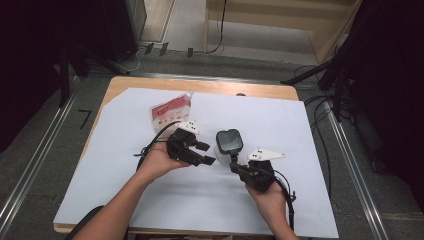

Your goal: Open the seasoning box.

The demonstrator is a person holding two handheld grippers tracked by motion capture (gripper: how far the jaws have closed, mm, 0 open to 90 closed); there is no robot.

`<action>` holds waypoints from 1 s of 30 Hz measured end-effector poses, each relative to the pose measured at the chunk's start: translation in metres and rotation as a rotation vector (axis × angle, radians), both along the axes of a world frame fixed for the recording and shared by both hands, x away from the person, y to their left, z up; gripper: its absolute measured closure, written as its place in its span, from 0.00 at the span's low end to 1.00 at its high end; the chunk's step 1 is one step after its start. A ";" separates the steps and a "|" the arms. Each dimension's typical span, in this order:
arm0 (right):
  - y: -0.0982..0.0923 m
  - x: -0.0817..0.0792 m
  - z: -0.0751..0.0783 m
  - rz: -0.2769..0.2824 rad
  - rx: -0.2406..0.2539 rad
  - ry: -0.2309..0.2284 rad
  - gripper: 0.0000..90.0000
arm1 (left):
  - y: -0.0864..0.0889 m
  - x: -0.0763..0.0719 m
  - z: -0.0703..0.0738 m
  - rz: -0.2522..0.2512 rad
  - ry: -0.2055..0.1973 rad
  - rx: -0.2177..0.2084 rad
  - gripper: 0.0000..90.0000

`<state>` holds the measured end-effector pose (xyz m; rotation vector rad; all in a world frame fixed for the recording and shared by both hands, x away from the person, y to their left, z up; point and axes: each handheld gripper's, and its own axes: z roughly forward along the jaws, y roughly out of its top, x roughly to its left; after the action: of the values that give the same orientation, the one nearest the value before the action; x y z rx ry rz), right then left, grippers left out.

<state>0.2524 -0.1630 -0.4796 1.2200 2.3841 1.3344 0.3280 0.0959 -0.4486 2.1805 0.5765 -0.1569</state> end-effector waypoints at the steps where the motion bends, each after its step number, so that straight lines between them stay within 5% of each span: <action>1: 0.002 0.001 -0.002 -0.007 0.003 0.002 1.00 | 0.001 0.001 0.000 0.000 0.002 -0.004 0.43; 16: 0.011 0.007 -0.010 -0.015 0.005 0.022 1.00 | 0.002 0.002 0.000 0.003 -0.005 0.010 0.41; 30: 0.000 0.010 -0.011 -0.041 -0.001 0.038 1.00 | 0.003 0.005 -0.002 0.022 0.012 0.017 0.40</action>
<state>0.2621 -0.1630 -0.4906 1.2974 2.3712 1.3103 0.3326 0.0992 -0.4502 2.1898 0.6110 -0.1542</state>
